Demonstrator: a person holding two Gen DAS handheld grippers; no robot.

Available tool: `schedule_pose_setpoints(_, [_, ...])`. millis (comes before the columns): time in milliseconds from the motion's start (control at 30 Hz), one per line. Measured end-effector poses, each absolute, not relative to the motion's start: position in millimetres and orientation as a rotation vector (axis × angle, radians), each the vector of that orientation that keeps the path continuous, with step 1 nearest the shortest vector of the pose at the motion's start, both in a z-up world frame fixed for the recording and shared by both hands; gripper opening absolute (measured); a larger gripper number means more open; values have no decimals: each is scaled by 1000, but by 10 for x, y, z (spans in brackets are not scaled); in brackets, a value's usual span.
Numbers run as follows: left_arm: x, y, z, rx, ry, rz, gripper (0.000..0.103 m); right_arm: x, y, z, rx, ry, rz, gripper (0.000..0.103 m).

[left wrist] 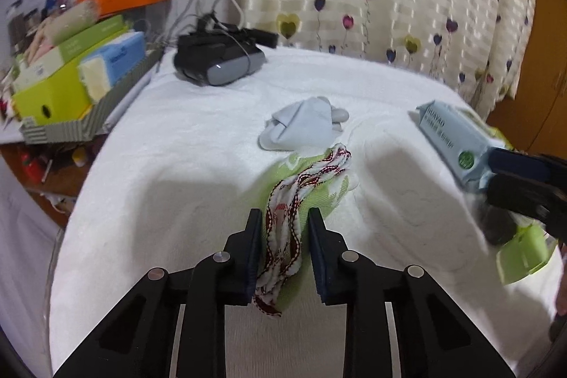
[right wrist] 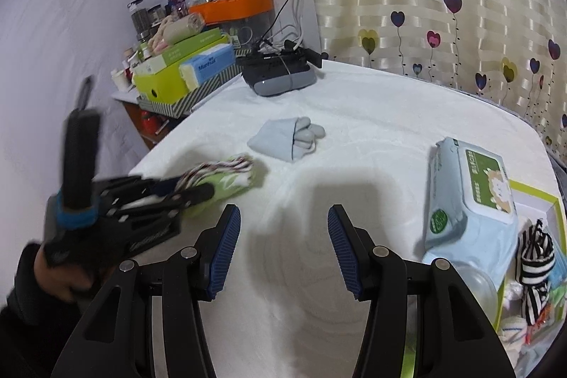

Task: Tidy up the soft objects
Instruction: 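Grasp the green patterned cloth with the left tool while the right tool grasps the grey gloves, then lift and carry the cloth and gloves over the lime-green box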

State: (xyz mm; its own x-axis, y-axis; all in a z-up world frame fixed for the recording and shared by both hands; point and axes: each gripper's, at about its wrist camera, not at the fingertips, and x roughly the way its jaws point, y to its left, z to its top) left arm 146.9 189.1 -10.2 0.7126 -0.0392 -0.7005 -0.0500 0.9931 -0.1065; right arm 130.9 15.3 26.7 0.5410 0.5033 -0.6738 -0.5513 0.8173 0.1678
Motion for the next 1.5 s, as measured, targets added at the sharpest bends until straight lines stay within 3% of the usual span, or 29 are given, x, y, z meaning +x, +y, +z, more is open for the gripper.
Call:
schedule_pose_setpoints(433, [930,2270,154,-271,664,115,24,1963,739,153,7,822,618,53])
schedule_pose_setpoints(1000, [908,2490,35,-323,670,139,24,2544,1159,-315,-36,915,465,53])
schedule_pose_setpoints(1067, [906,2491,36,-325,671,140,24,2505,1128,-299,-34,914,474,44])
schedule_pose_setpoints(1133, [907,2490,40,-322,670,143,24,2474,1112,-281,-21,919,489,28])
schedule_pose_setpoints(1200, [901,2470,52,-319,667,144,24,2412,1088,-240,-25,911,501,21])
schedule_pose_setpoints(1500, [755,2245,209,-316,641,134,24,1943,788,29,18,852,594,18])
